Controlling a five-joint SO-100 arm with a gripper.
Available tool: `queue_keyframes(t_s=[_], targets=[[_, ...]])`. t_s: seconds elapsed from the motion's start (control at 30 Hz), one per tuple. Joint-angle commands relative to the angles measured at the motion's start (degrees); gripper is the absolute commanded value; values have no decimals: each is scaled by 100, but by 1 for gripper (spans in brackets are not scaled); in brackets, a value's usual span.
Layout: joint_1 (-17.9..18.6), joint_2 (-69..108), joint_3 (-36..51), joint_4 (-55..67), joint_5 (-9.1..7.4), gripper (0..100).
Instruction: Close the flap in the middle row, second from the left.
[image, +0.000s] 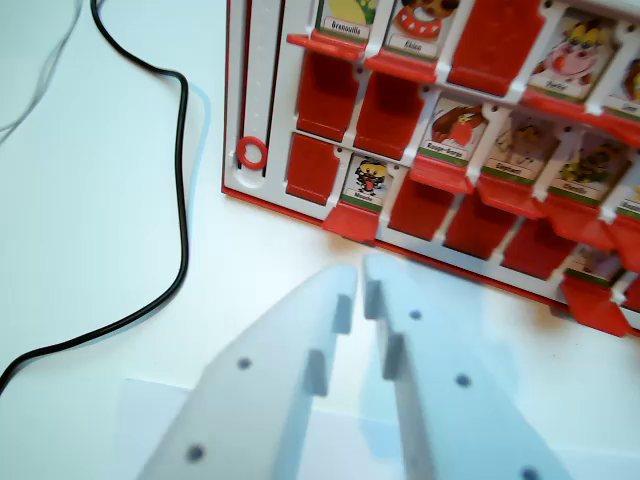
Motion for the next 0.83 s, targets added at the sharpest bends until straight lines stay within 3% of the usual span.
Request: queue_keyframes(t_s=[0.0,0.07,0.27,0.37,0.8], targets=[[246,1661,229,580,-193,0],[369,2215,378,879,-290,0],[475,3410,246,2259,-369,0],[501,3445,-9,2689,-281,0],[677,3445,-88,2452,-343,0]])
